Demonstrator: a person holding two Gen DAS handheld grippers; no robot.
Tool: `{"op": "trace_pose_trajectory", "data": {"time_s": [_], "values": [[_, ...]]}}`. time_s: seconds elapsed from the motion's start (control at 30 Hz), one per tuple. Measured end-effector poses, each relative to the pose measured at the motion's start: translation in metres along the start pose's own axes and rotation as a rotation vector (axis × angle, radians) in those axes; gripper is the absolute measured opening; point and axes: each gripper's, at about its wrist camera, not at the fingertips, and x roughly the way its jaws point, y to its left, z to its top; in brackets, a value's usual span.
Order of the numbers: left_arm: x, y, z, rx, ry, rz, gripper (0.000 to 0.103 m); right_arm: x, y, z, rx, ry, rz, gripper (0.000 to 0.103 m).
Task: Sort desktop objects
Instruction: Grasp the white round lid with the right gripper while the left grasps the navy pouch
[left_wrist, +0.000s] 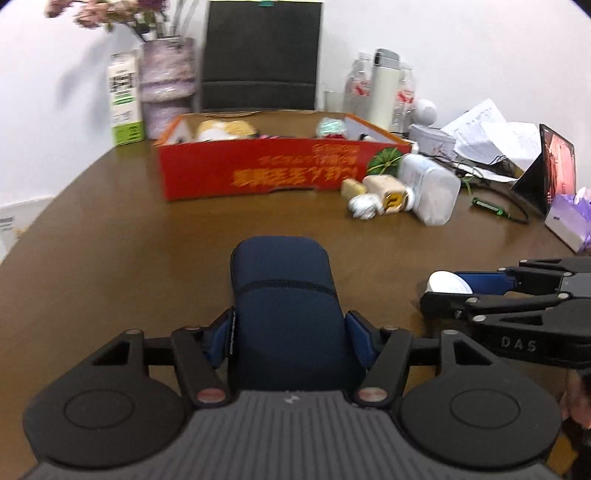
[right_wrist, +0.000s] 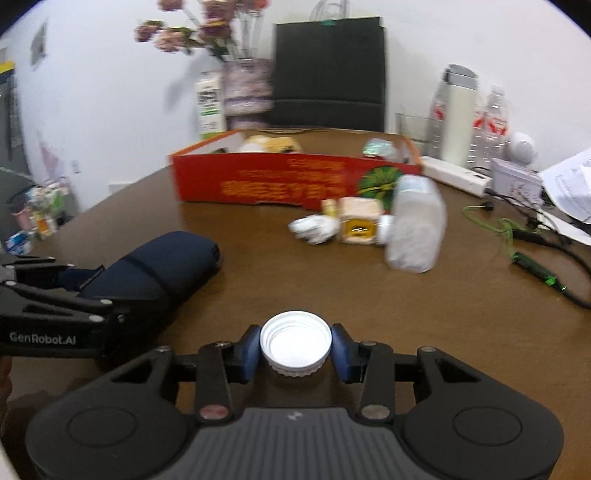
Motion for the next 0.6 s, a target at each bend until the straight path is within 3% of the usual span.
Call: {"op": "trace_pose_trajectory", "data": {"time_s": [0.17,0.27,0.37,0.43,0.6], "values": [[-0.024,0.014,-0.015,-0.015,-0.015,0.009,0.072,-0.015,0.035,-0.013,-0.075,-0.002,0.041,0.039],[-0.021,0.019,-0.014,-0.022,-0.023,0.003,0.082,-0.018,0.052,-0.015,-0.131,-0.015,0.011,0.039],[-0.012,0.024,-0.010,-0.036,-0.019,-0.019,0.084,-0.023,0.056,-0.013,-0.135,-0.024,-0.005,0.039],[-0.004,0.030,-0.010,-0.075,0.004,-0.054,0.079,-0.027,0.056,-0.013,-0.126,-0.025,-0.015,0.039],[-0.008,0.034,-0.011,-0.113,-0.007,-0.055,0.061,-0.034,0.050,-0.017,-0.102,-0.027,-0.027,0.039]]}}
